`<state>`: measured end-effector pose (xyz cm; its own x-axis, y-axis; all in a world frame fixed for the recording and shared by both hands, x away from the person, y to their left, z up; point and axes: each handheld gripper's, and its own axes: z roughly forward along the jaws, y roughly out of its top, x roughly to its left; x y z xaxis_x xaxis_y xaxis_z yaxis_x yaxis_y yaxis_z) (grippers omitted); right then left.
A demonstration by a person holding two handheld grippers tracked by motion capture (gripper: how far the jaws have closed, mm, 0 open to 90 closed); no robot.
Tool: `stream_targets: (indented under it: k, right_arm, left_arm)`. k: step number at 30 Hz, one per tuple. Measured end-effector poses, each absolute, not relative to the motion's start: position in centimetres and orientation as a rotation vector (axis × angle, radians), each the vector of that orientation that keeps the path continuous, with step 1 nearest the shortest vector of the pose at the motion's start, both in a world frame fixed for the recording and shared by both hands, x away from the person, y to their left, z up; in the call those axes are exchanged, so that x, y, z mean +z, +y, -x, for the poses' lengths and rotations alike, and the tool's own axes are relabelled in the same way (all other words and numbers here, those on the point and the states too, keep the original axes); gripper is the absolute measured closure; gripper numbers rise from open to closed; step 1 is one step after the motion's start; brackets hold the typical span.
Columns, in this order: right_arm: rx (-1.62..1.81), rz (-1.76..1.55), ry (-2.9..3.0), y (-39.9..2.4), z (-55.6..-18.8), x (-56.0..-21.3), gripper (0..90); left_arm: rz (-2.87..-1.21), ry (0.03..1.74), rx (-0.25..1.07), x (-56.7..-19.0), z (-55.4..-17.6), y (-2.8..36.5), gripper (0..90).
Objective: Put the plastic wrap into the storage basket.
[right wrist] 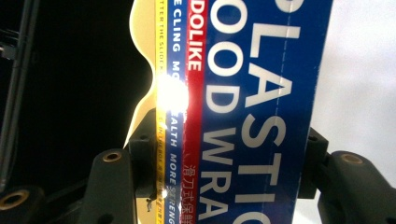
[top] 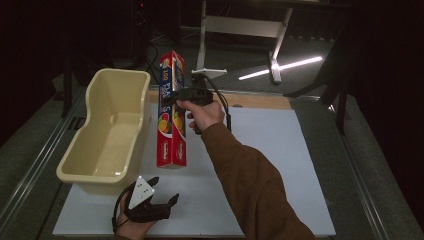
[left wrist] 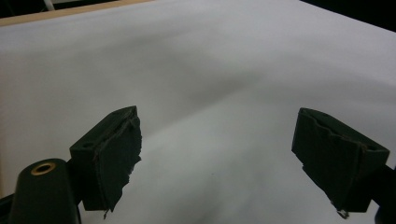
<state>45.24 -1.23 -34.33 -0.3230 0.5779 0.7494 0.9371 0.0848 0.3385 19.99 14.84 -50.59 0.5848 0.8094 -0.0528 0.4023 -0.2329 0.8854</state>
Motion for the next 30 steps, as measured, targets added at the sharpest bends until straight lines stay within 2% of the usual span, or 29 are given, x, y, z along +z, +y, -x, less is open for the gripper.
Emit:
stream_targets:
  k: [30]
  right_arm:
    - [-1.208, 1.474, -1.807, 5.7, -44.8, -34.0, 42.0]
  left_arm:
    - [-1.831, 0.995, 0.552, -50.5, -19.7, 15.2, 15.6]
